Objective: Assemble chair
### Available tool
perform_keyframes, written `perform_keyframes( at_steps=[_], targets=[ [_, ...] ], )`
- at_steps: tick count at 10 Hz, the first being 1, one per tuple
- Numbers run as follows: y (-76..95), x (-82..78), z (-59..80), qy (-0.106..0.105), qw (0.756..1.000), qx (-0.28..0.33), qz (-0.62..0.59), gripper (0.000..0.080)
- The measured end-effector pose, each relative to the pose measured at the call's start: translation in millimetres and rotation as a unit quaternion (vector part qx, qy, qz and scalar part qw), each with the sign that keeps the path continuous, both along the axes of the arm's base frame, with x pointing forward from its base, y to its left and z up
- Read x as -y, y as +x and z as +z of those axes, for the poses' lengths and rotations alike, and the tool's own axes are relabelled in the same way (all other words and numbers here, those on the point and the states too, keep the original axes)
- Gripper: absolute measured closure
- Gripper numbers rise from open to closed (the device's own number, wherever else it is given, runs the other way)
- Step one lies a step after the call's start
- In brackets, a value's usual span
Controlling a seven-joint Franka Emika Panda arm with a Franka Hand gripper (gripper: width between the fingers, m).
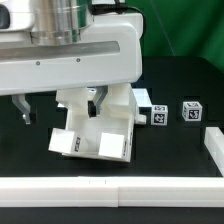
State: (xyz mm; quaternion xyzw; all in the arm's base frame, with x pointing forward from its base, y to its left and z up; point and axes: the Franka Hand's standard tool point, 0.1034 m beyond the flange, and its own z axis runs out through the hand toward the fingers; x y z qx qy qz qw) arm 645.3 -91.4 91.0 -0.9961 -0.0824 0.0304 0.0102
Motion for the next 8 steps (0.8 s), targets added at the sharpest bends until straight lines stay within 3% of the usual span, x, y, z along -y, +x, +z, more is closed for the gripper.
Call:
perform_keyframes(
  at_steps=[2,5,6,8],
  targets=[
    [-2.0,2.2,8.2,0.000,1.000,0.003,-0.002,0.0150],
    [-15.7,0.7,43.0,0.012,1.000,0.004,-0.009,0.0150],
    [-18.8,-4.4,57.9,0.016,1.000,0.011,-0.015,0.0150],
    [-24.5,-19.0,64.1,0.019,0.999,0.013,-0.032,0.0150]
  ],
)
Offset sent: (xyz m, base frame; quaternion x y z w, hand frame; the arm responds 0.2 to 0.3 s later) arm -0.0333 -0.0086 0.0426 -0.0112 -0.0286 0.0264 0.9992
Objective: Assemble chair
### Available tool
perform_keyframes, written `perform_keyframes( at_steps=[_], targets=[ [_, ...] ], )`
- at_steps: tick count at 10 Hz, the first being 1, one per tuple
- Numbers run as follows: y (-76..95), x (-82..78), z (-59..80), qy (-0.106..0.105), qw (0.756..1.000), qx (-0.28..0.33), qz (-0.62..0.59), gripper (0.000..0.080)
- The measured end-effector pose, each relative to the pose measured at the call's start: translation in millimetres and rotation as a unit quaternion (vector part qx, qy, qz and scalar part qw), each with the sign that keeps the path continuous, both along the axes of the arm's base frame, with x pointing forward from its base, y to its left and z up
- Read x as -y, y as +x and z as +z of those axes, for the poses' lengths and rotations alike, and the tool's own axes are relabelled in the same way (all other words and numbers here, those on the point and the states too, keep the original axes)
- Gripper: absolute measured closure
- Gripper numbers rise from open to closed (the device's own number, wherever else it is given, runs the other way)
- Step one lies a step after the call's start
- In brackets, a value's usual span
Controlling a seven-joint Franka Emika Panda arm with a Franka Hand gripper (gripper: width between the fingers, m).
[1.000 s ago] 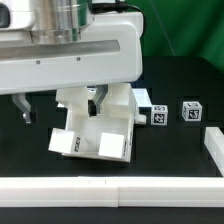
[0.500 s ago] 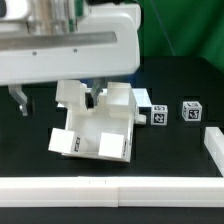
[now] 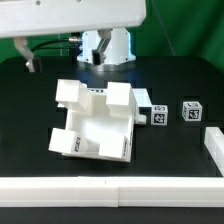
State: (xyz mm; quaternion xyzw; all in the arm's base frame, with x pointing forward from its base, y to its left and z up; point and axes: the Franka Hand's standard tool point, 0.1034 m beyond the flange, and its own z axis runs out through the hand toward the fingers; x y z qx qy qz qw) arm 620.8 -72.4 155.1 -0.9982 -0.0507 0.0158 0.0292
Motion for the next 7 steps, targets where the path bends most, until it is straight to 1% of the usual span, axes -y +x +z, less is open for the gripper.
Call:
perform_keyframes(
  at_steps=[1,2,3,4,5,7],
  targets=[
    [-0.2,-7.4,-2.7,-0.001,1.000,0.000,-0.007,0.0150],
    [1.1,-12.6,-8.9,-0.003,1.000,-0.001,-0.011,0.0150],
    [4.5,-13.0,-19.8,-0.006,1.000,-0.006,-0.009,0.0150],
    [9.8,-12.6,-23.1,-0.009,1.000,-0.005,-0.008,0.0150],
    [11.6,-12.1,-27.5,-0.010,1.000,-0.007,-0.007,0.0150],
    [17.4,-9.7,-42.0,-0.018,1.000,-0.002,-0.006,0.0150]
  ],
)
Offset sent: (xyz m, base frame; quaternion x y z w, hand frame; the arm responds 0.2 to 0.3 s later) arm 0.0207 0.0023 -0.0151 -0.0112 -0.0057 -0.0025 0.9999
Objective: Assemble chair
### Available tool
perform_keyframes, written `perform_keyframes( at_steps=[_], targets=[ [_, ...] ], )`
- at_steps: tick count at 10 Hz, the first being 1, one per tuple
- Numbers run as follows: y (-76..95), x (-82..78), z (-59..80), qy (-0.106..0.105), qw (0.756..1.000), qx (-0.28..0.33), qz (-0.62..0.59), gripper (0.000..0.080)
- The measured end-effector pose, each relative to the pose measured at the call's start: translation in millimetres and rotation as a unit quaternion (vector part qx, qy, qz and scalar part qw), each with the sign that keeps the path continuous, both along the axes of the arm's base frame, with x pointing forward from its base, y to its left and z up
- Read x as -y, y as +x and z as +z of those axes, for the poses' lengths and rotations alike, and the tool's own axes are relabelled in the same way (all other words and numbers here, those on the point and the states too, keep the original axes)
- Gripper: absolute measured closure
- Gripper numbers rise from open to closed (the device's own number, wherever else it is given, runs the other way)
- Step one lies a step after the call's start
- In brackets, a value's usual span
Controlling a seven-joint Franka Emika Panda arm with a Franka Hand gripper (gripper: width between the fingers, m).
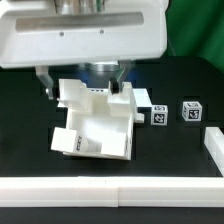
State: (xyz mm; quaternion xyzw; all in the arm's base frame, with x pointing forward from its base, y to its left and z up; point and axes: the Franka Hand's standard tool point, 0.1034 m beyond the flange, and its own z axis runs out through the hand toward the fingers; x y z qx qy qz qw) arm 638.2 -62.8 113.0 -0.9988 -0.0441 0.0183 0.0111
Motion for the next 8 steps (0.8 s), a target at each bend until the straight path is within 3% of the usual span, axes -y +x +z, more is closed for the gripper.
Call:
perform_keyframes(
  at_steps=[3,6,8],
  targets=[
    [-0.2,7.7,-5.3,-0.002,1.000,-0.002,-0.004,0.0150],
    [-4.7,10.4,9.0,0.002,1.000,0.004,-0.007,0.0150],
    [-16.5,8.8,18.4,0.008,1.000,0.005,-0.011,0.0150]
  ],
)
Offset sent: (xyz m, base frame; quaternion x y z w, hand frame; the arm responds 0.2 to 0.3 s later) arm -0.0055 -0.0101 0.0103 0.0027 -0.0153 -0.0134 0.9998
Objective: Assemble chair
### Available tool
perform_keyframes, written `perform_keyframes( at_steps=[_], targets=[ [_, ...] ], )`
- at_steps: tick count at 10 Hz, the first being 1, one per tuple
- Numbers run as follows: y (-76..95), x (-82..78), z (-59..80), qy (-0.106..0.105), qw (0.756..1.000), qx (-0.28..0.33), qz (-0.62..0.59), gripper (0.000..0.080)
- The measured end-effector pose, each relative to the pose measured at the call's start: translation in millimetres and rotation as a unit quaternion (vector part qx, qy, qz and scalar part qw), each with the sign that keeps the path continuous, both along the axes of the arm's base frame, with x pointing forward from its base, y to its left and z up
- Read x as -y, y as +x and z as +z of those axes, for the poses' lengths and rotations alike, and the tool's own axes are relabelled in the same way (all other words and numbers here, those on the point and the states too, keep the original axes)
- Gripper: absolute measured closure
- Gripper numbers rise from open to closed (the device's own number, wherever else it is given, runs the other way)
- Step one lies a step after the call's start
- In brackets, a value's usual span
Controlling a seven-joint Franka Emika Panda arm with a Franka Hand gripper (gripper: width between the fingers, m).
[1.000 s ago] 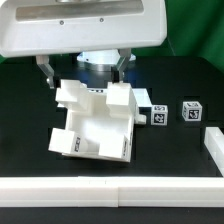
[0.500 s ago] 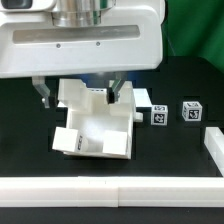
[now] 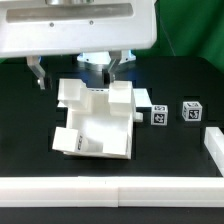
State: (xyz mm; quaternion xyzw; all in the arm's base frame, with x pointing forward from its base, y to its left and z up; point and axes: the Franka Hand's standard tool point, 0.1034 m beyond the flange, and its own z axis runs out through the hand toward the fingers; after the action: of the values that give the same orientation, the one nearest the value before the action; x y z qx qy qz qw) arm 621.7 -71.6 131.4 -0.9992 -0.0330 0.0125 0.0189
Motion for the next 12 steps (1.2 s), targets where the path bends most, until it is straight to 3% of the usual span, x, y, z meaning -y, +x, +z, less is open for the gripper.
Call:
perform_keyframes(
  at_steps=[3,7,10,12],
  targets=[
    [-13.0,-12.2,0.3,0.002,1.000,0.005,0.000,0.0150],
    [-11.7,-12.7,-7.9,-0.003,1.000,0.007,0.002,0.0150],
    [-4.4,-2.3,-19.7,-0.009,1.000,0.007,-0.001,0.0150],
    [6.9,13.2,-28.8,-0.016,1.000,0.008,0.001,0.0150]
  ],
)
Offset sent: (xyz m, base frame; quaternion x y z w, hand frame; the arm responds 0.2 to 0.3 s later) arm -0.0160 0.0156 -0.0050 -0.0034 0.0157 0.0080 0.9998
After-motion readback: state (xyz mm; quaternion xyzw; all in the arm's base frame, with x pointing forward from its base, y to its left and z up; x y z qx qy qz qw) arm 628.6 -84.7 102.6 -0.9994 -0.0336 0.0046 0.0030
